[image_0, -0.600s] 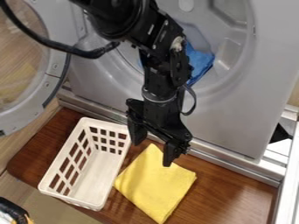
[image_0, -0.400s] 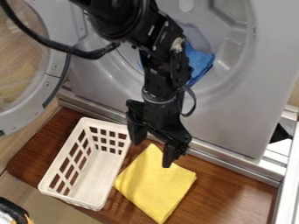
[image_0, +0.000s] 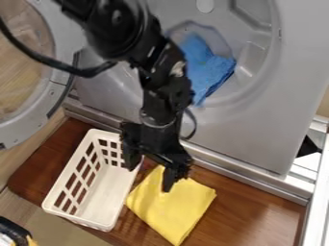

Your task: Move the white dish on the right side of the board

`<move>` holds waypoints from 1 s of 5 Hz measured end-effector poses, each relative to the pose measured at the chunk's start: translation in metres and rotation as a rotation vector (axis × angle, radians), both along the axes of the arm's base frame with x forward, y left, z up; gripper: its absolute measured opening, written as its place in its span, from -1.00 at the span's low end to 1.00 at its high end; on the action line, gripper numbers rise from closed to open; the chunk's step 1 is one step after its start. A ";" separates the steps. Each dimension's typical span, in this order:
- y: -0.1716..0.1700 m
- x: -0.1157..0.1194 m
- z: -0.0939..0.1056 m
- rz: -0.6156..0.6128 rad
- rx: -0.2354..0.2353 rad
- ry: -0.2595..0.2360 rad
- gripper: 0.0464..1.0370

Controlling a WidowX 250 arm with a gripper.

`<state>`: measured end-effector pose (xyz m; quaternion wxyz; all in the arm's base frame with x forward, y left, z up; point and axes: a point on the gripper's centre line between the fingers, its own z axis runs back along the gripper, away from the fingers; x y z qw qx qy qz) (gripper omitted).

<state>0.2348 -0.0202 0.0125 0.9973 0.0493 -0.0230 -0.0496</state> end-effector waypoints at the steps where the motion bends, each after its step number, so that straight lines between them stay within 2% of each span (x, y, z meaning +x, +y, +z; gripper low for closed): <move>1: 0.012 0.001 -0.012 0.043 0.029 0.000 0.92; 3: 0.022 0.002 -0.043 0.083 0.081 0.062 0.85; 4: 0.032 0.003 -0.044 0.124 0.086 0.053 0.53; 5: 0.033 0.002 -0.046 0.122 0.094 0.058 -0.11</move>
